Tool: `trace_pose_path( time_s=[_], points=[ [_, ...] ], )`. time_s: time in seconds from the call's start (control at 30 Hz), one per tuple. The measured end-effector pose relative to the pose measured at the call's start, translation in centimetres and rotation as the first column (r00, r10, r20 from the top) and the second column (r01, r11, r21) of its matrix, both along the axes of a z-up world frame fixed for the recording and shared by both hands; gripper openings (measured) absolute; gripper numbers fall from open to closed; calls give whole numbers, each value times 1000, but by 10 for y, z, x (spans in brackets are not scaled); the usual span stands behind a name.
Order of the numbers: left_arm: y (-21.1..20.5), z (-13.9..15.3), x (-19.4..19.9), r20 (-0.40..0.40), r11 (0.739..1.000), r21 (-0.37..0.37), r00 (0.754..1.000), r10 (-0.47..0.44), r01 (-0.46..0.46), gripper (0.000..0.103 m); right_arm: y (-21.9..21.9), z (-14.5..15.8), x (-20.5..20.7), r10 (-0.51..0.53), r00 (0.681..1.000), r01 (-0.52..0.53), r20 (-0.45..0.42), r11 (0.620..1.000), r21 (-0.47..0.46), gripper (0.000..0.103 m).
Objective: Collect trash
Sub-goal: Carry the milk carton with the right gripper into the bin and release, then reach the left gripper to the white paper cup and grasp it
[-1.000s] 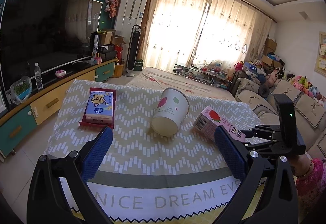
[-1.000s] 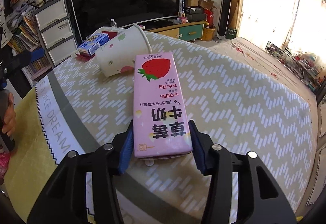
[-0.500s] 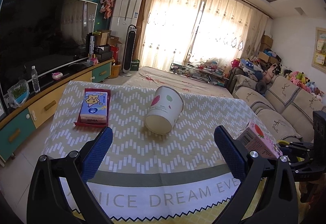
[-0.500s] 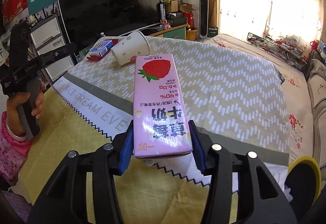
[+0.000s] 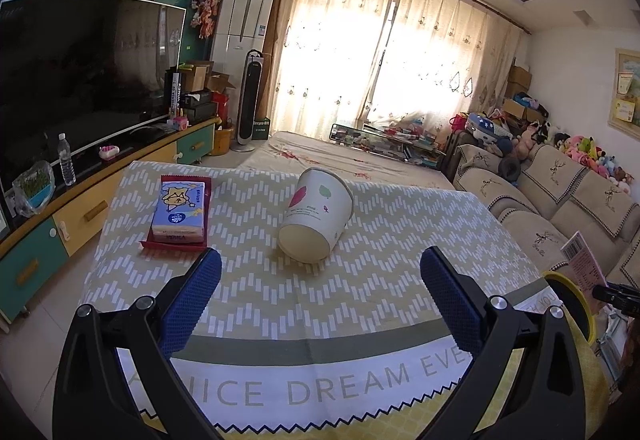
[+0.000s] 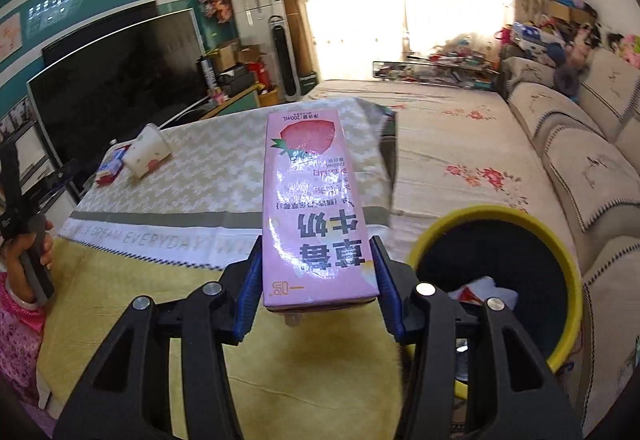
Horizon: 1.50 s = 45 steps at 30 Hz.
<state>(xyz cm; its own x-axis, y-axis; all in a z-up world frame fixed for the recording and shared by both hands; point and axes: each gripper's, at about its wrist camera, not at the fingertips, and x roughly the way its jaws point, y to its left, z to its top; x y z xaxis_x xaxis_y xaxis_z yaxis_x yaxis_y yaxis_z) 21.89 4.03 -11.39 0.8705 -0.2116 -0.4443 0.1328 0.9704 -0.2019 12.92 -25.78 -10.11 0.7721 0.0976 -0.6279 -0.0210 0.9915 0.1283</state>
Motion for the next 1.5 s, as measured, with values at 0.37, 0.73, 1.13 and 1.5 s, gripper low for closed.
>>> trace_pose_path(
  time_s=[0.37, 0.73, 1.13, 1.5],
  points=[
    [2, -1, 2, -6, 1000, 8, 1000, 6, -6, 98, -101, -37, -18, -313, 947, 312, -76, 950, -33, 47],
    [0, -2, 3, -11, 1000, 17, 1000, -5, 5, 98, -85, -5, 10, -357, 933, 356, 56, 934, 22, 64],
    [-5, -4, 5, -23, 1000, 23, 1000, -13, 14, 98, 47, 70, 100, -128, 951, 104, 283, 990, 98, 68],
    [-27, -20, 21, -109, 995, 50, 991, -77, 83, 98, 91, 38, 107, -46, 962, 44, 268, 999, 11, 70]
  ],
)
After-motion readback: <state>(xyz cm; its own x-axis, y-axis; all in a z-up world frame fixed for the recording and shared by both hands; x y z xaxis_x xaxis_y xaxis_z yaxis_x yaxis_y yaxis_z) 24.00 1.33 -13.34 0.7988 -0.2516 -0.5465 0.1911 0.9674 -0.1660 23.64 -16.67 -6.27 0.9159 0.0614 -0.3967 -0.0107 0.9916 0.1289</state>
